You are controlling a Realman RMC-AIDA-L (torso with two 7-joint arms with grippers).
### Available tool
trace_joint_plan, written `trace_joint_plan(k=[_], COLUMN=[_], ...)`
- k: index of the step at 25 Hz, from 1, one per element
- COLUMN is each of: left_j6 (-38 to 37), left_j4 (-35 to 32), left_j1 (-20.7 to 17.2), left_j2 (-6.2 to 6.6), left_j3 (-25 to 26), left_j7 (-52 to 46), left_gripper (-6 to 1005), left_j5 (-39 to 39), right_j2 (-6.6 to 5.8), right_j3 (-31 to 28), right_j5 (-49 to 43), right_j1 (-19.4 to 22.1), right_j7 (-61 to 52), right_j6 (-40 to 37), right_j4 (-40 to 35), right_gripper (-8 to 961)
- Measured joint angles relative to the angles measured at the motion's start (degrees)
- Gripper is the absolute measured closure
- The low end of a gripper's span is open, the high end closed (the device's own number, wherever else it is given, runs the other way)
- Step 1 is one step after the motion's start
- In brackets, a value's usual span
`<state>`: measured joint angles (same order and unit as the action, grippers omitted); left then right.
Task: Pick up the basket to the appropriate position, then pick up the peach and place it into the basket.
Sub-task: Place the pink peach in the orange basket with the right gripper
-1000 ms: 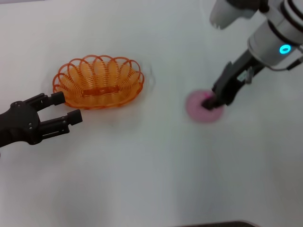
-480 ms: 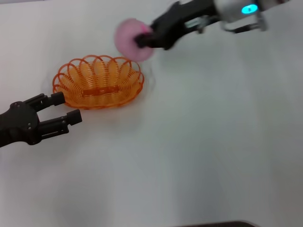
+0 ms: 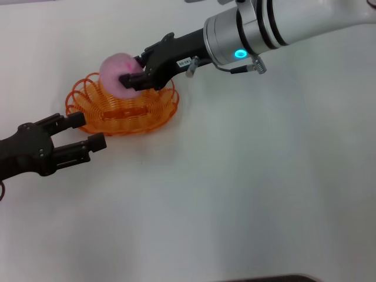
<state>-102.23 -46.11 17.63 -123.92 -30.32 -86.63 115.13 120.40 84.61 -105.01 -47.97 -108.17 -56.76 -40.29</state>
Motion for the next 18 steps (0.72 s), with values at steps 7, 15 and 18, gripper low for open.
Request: trace_joint_plan(k=[7,15,18], left_j6=[0.03,-0.06,-0.04], left_j4=[0.31,0.33,0.33], left_j1=[0.17,0.22,0.22], left_j2=[0.0,0.01,0.0], left_j3=[-0.07,0.11,0.2], left_j7=[-0.03,-0.03,-0.03], left_gripper=[113,113,113], left_j5=[0.0,0.03,0.02], right_j2=[0.0,-0.39,-0.63], right_j3=[0.18,-1.1,-4.34], right_j5=[0.59,7.31,14.71], right_j1=[0.04,3.41,8.14], right_j7=[0.16,2.44,7.97], right_j6=[-0.05,-1.09,-3.67], right_j4=[0.2,-0.77,-1.56], right_gripper=[431,103,47])
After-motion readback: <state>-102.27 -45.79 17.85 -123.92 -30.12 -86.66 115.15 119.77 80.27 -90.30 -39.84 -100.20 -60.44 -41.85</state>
